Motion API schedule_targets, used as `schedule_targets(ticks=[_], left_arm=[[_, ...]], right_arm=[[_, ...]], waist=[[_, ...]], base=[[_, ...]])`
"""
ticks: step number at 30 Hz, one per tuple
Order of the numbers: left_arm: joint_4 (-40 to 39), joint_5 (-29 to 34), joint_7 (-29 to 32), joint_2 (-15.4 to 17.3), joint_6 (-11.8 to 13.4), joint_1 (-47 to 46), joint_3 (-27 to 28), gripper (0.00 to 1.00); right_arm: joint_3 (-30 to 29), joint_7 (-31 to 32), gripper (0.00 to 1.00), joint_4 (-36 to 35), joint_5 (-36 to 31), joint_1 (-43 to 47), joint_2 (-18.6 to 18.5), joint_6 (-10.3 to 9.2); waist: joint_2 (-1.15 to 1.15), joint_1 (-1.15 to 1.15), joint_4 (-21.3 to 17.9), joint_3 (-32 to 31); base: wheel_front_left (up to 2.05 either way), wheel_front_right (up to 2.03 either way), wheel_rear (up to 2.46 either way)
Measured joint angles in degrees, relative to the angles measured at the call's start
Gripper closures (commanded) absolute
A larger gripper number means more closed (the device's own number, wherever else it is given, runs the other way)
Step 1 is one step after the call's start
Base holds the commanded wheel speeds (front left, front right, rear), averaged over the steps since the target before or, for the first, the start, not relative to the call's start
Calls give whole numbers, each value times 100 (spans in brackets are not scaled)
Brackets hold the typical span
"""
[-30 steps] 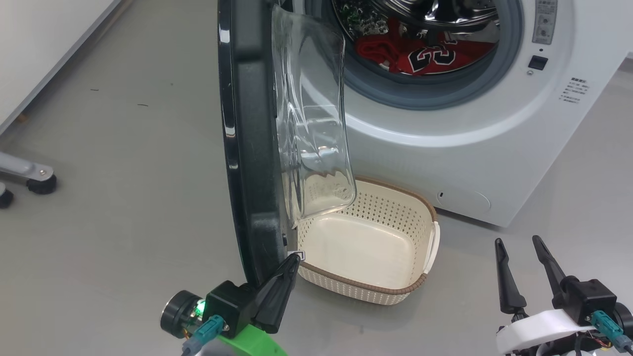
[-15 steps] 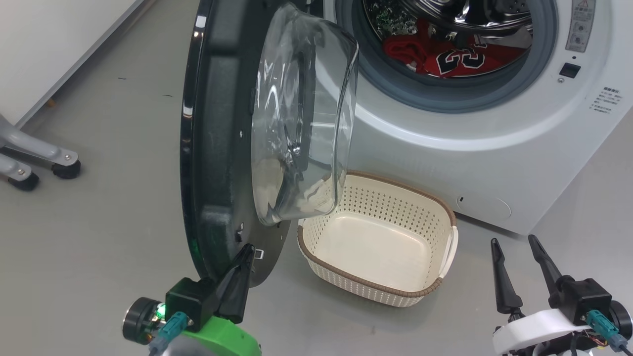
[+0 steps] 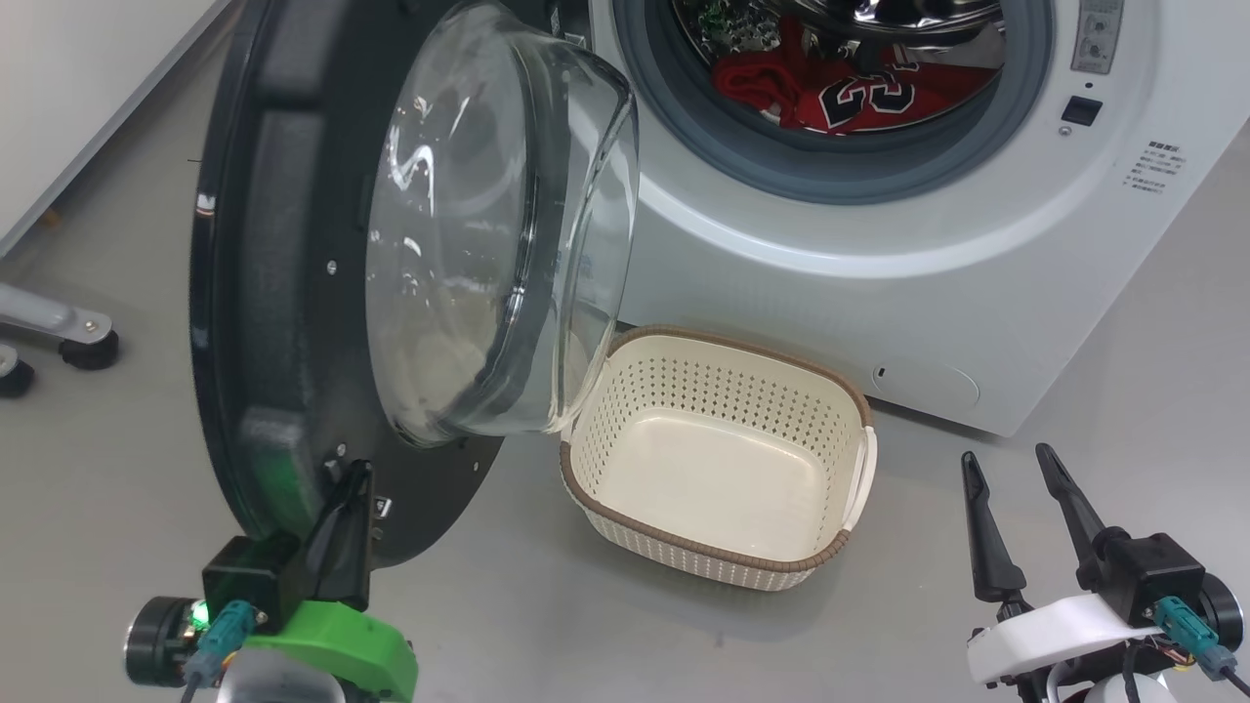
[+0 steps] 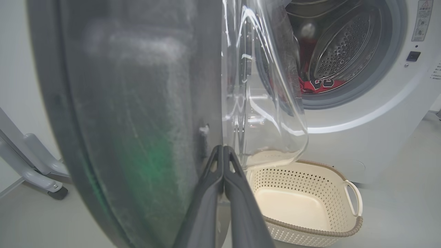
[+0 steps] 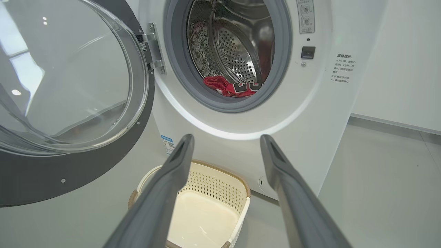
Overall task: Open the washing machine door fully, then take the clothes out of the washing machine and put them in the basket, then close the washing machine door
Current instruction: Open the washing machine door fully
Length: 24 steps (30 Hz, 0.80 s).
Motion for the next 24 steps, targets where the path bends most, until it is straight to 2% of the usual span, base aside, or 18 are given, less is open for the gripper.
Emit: schedule_targets(ticks=[24], left_arm=[[1084,-87,-303,235,47,-636,1371,100]], right_arm=[[32,0,0,20,-37,-97,-2,48]], waist=[[0,0,-333,168]], base=[[0,0,0]])
